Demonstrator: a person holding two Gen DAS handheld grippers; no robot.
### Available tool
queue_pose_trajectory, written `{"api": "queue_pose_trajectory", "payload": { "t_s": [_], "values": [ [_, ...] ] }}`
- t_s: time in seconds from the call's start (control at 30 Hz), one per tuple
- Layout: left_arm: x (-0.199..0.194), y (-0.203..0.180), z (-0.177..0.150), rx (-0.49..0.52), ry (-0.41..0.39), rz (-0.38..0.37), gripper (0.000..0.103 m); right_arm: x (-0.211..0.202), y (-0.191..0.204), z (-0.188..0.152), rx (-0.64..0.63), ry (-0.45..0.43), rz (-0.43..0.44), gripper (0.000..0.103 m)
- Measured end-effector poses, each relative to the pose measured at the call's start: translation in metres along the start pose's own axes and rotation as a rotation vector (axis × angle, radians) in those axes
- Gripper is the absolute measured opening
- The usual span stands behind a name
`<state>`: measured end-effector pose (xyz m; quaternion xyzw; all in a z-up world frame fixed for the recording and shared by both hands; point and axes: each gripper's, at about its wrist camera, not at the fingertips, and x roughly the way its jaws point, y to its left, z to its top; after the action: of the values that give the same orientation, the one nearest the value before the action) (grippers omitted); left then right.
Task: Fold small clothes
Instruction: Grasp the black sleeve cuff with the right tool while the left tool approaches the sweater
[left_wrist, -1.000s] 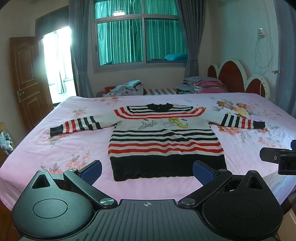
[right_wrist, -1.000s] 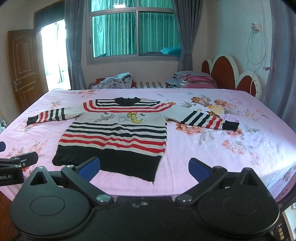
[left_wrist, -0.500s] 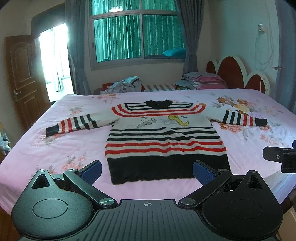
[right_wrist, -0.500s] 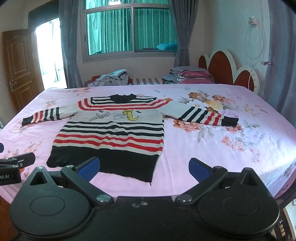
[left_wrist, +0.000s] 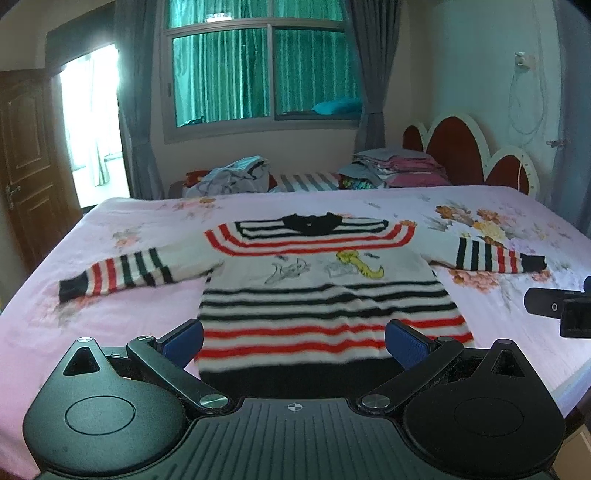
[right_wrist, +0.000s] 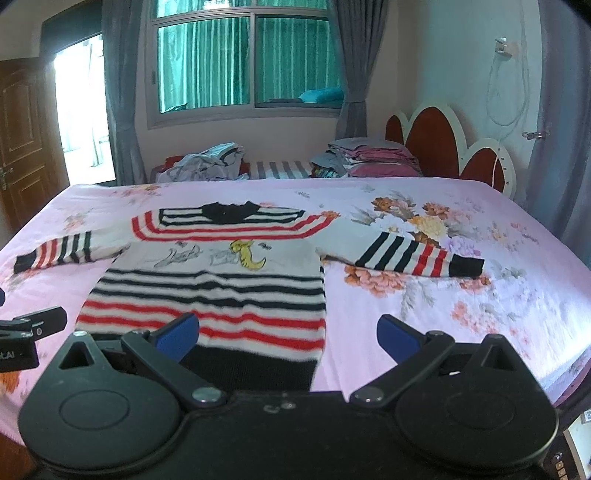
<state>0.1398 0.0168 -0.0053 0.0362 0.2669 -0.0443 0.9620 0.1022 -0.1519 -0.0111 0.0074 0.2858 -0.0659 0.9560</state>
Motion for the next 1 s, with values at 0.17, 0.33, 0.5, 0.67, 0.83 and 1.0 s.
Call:
{"api": "queue_pose_trajectory", "payload": {
  "t_s": [0.17, 0.33, 0.5, 0.67, 0.83, 1.0],
  "values": [
    [0.030, 0.012, 0.022, 0.030, 0.008, -0.037, 0.103, 0.024, 0.007, 0.019, 0.021, -0.005, -0.046, 0.102],
    [0.059, 0.020, 0.032, 0.016, 0.028, -0.057, 0.103, 0.042, 0.011, 0.033, 0.013, -0.002, -0.080, 0.103],
    [0.085, 0.009, 0.037, 0.034, 0.037, -0.088, 0.103, 0.058, 0.001, 0.038, 0.024, 0.005, -0.120, 0.103],
    [0.110, -0.003, 0.045, -0.019, 0.042, -0.104, 0.103, 0.080, -0.027, 0.042, 0.071, -0.009, -0.138, 0.103],
    [0.144, -0.028, 0.058, 0.001, 0.047, -0.153, 0.103, 0.117, -0.074, 0.051, 0.143, -0.030, -0.166, 0.103],
    [0.192, -0.068, 0.081, -0.018, 0.077, -0.210, 0.103, 0.159, -0.143, 0.062, 0.248, -0.033, -0.197, 0.097]
  ]
}}
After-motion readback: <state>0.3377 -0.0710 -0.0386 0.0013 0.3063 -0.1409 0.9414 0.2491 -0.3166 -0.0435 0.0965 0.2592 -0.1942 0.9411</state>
